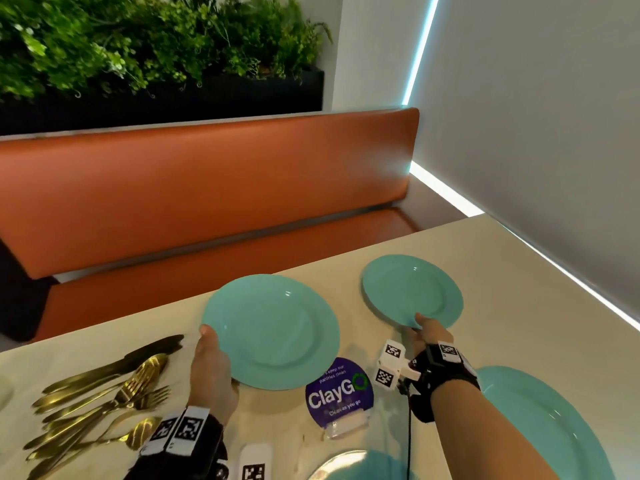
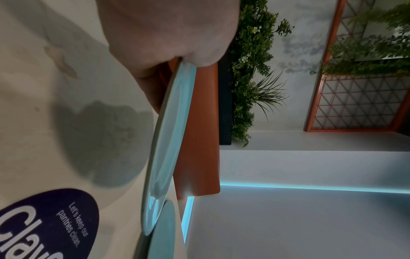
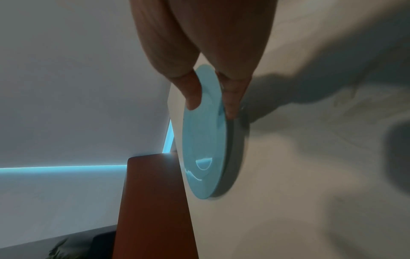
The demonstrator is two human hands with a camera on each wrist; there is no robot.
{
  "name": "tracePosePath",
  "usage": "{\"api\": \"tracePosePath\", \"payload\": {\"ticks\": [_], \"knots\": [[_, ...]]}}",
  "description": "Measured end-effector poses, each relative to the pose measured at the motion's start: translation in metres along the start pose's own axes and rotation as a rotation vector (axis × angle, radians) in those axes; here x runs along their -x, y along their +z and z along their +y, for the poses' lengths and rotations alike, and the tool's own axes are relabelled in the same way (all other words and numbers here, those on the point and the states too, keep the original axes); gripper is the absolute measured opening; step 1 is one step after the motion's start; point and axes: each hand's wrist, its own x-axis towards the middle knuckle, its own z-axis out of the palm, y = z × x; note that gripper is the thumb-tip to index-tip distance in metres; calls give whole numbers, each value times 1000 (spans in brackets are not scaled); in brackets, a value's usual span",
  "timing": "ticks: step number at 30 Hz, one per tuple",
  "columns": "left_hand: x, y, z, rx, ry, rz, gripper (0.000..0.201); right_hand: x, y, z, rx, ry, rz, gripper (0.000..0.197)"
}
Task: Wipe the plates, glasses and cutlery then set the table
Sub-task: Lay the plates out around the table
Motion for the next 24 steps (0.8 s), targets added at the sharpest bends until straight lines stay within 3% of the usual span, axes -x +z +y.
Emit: {"api": "tracePosePath", "payload": {"ticks": [9,16,20,24], "knots": [[1,6,-7,-48,-18,-3,49,-6,5,-8,130,-45,-50,49],[6,6,-7,-67,-8,-21,47,53,21,-5,340,-118,-143,42],[9,6,-8,-74,-30,-37,48,78,46,37,412,75,-354,34],[8,1,-5,-79,-65,-52,52,92,64,59,451,187,-524,42]]}}
